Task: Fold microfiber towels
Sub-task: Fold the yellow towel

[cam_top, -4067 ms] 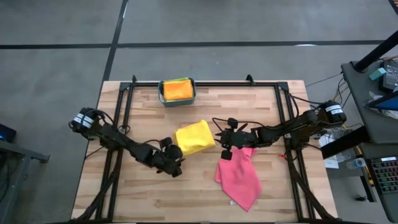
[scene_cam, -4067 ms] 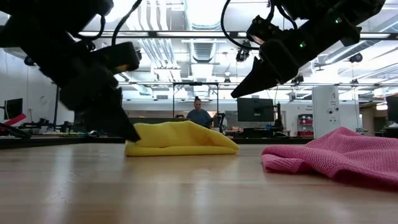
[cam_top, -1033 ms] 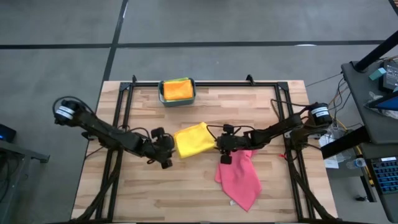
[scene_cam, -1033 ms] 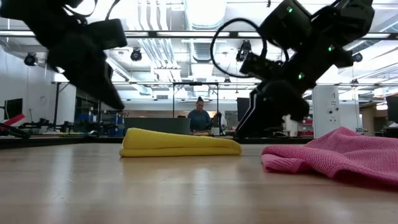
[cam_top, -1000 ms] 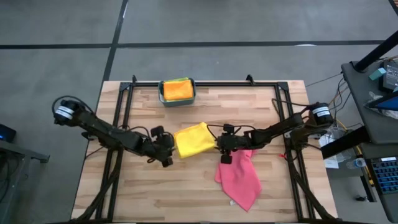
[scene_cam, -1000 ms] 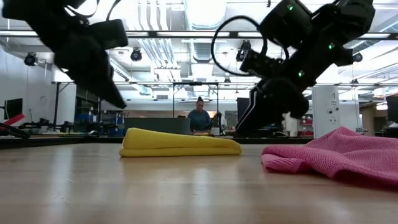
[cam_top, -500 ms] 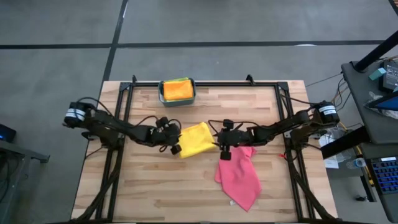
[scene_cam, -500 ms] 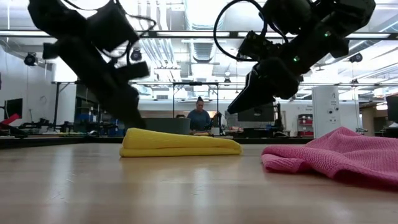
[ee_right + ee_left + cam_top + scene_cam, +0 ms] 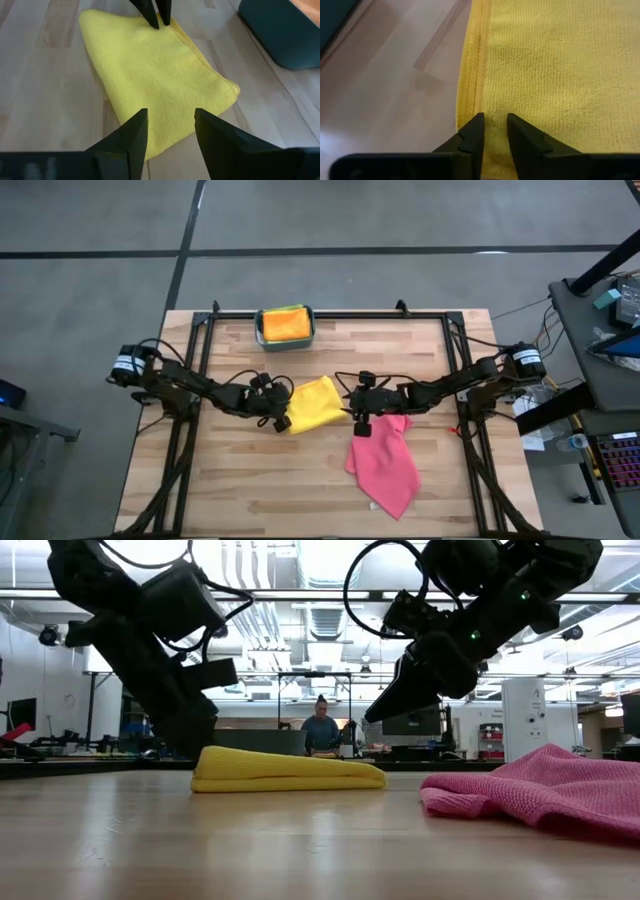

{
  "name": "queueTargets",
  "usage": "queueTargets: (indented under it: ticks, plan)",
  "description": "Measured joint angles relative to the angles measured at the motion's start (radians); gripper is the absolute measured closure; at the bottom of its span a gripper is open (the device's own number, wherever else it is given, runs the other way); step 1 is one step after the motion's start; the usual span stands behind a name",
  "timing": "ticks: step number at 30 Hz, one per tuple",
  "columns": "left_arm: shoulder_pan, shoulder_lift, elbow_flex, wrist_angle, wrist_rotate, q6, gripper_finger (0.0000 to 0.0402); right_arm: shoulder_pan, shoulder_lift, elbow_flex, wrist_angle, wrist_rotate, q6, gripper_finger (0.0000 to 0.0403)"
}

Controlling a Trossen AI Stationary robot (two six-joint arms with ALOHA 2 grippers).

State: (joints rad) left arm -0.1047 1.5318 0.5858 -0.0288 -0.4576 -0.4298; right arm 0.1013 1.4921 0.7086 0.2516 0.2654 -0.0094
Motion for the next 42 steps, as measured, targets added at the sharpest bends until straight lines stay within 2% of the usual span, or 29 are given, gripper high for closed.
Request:
queueTargets:
  ticks: [5,16,25,33,38,42]
  plan:
    - [0.0,0.0,0.001,0.0,0.0,0.024,0.0394,-0.004,0.0,0.0,0.0,0.0,0.011,0.0246]
    - [-0.002,-0.105,0.011,-0.025,-0.009,0.053,0.0401,-0.004,0.0,0.0,-0.004,0.0,0.017,0.0252]
    - [0.0,-0.212,0.01,-0.17,-0.023,0.071,0.0401,-0.004,0.0,0.0,0.001,0.0,0.017,0.0248]
    - [0.0,-0.184,-0.005,-0.174,-0.023,0.07,0.0401,-0.004,0.0,0.0,0.022,0.001,0.016,0.0248]
    - [0.001,-0.146,-0.005,-0.172,-0.077,0.07,0.0401,-0.004,0.0,0.0,0.022,0.0,0.02,0.0248]
    - [0.006,-0.131,-0.005,-0.173,-0.077,0.07,0.0391,-0.004,0.0,0.004,0.023,-0.003,0.024,0.0248]
